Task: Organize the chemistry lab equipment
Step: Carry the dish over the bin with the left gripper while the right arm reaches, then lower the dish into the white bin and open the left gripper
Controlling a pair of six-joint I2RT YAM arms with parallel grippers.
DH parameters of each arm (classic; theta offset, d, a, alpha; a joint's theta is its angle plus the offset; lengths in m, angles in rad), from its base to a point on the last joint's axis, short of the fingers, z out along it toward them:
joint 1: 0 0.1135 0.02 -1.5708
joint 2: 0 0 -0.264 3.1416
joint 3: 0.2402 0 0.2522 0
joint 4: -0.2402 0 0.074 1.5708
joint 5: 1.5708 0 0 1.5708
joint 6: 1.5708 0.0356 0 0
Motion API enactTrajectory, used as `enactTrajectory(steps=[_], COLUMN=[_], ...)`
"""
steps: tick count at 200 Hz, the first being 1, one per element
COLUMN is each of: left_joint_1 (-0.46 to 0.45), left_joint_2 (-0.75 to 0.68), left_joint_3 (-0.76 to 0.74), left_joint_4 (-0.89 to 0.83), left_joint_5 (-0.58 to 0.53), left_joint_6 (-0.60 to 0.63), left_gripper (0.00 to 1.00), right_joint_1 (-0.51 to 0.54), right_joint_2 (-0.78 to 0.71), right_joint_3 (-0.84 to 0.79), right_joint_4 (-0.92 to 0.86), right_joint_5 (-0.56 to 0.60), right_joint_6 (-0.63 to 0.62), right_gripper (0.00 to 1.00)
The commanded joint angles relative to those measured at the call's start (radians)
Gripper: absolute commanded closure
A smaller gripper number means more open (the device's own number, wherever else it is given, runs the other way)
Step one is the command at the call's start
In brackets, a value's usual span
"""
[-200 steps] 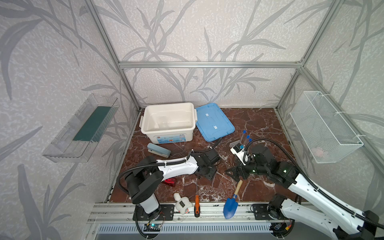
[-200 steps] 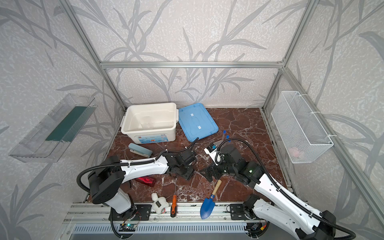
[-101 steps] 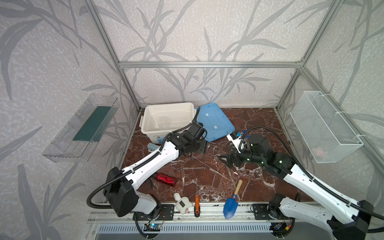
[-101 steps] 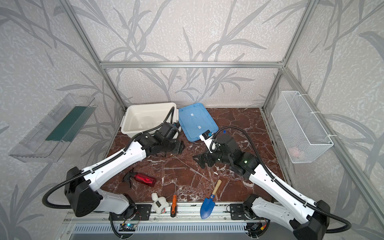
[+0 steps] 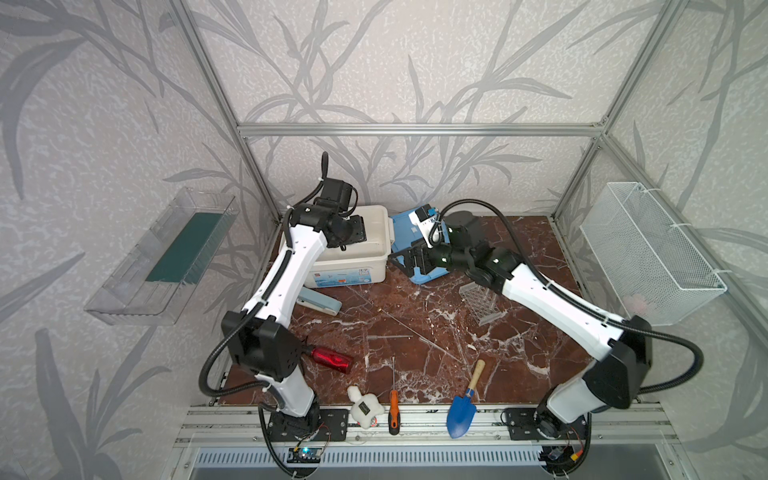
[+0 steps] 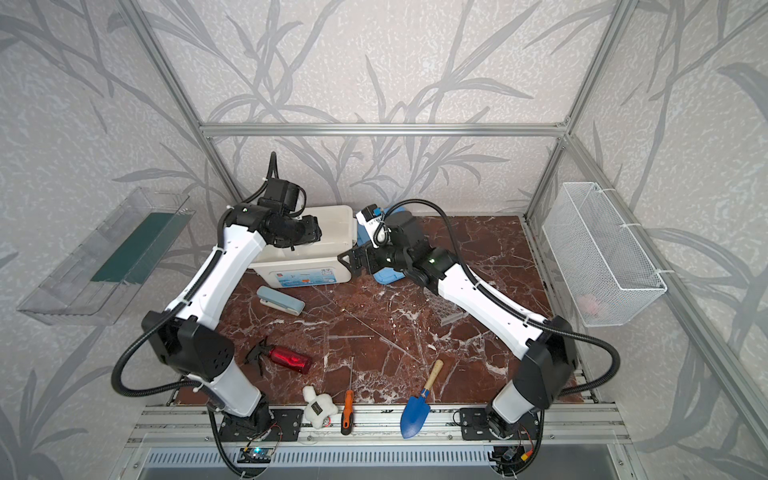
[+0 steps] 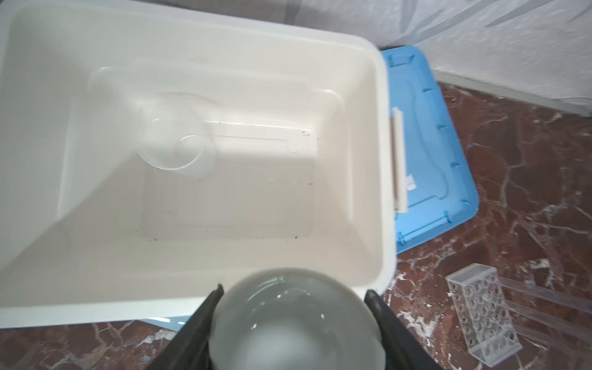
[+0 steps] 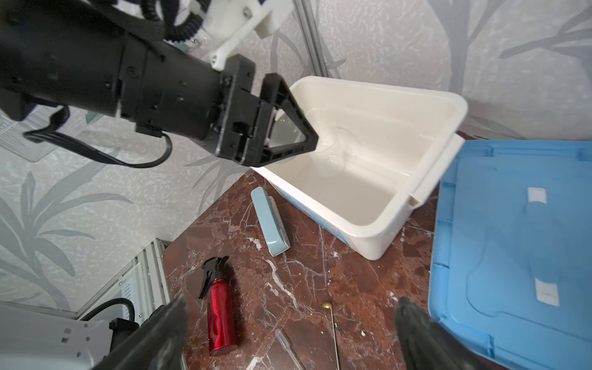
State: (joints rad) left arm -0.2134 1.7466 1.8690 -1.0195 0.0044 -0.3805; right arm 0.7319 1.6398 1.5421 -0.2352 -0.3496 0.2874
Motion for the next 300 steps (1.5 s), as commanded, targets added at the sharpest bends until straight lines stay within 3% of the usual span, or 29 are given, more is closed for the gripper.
enactTrajectory(steps=[1,45,76,136,181,300], left_joint_1=[0.044,0.121,0.169,0.196,0.197,0.197], left_joint_2=[0.095,0.253,0.322,0.382,0.407,0.462], left_joint_3=[0.097,0.212,0.216,0.194,0.123,-0.055], left_joint_4=[-0.127,-0.167,-0.188,-0.174,-0.112,0.034], left_joint_5=[-0.059,-0.09,-0.084,-0.128,-0.097,-0.153], left_joint_6=[0.046,0.094,0.149,0.176,0.18,0.145], left_gripper=[0.5,0.51,0.53,0.53,0.53,0.53], right_joint_1=[0.02,0.068,0.114,0.117,0.118,0.112], right_joint_2=[0.122,0.346,0.462,0.603,0.608,0.614], right_joint_3=[0.141,0.409,0.563,0.745,0.729,0.674], right_joint_4=[0.005,-0.116,-0.222,-0.269,-0.275,-0.223], right_joint_5=[-0.052,-0.007,0.046,-0.011,0.022,0.028], right_joint_6=[-0.019,-0.069,-0.162,-0.136,-0.151,-0.13], right_gripper=[0.02,0.02,0.03,0.03,0.04,0.04])
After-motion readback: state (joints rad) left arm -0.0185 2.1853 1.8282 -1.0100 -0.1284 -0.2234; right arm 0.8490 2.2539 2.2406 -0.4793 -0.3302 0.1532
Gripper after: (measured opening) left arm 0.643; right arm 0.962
